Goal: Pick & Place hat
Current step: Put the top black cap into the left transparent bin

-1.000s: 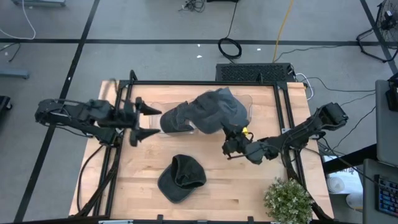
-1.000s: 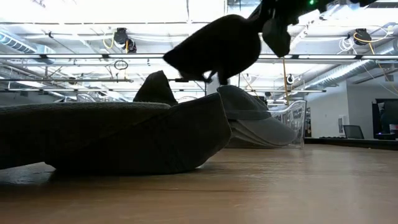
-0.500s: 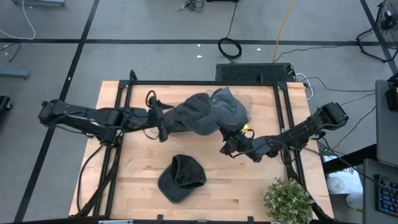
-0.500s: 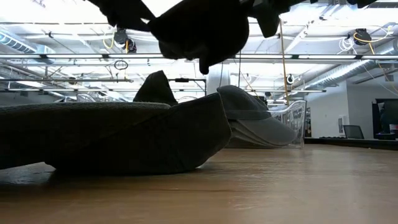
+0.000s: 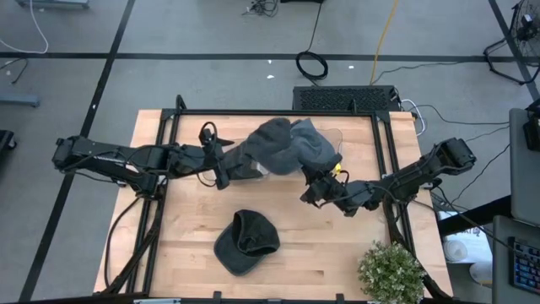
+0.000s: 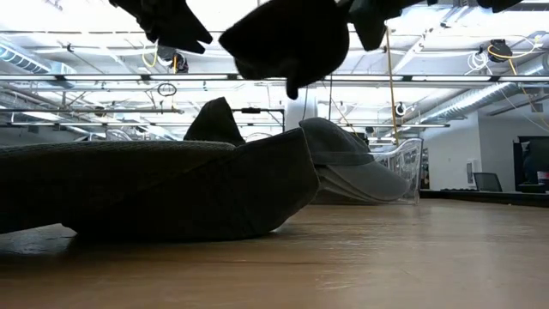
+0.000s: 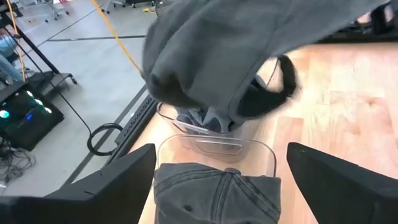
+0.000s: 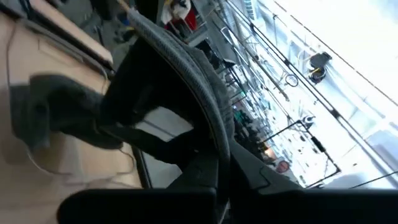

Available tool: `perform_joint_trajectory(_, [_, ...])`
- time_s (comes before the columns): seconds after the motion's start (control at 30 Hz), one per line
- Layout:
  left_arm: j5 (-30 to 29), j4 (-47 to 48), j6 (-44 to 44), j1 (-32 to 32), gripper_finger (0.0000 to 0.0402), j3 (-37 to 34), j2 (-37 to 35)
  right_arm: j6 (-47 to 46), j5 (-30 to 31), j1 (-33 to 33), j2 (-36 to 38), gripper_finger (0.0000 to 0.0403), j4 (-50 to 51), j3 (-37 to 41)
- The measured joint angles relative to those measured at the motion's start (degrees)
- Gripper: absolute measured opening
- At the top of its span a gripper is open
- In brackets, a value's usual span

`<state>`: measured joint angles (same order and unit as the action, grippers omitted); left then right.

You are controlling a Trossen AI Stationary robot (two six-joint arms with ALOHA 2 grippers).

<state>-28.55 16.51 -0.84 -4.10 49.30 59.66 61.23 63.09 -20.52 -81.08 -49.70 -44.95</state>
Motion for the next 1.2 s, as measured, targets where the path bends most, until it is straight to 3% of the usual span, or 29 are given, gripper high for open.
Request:
perform_joint_trajectory(0.23, [1.00,-2.48,-0.52,0.33,0.0365,0.02,1.22,3.30,-4.81,0.96,0.16,0.0000,-2.26,0.00])
perform_joint_trajectory(0.5, [9.78,-13.38,-6.31,0.34,0.0365,0.04,1.11,8.01,-5.09,6.99,0.18,0.0000,-3.96,0.00])
perform_joint_trajectory(0.6, [9.68,-20.46,-14.53,1.77,0.0365,0.04,1.24,13.33,-9.15,9.91,0.17,0.0000,-9.33,0.00])
perform_joint_trajectory(0.73, [9.00,-28.99,-23.22,4.35,0.0365,0.07,2.97,17.16,-18.97,13.29,0.16,0.0000,-14.95,0.00])
perform_joint_trajectory(0.9, [9.20,-36.15,-30.28,6.88,0.0365,0.04,7.77,18.80,-27.37,16.65,0.16,0.0000,-16.44,-0.04])
perform_joint_trajectory(1.2, [12.00,-56.98,-32.78,7.30,0.0365,0.04,18.16,17.50,-28.51,19.44,-0.63,0.0000,-15.94,-0.09])
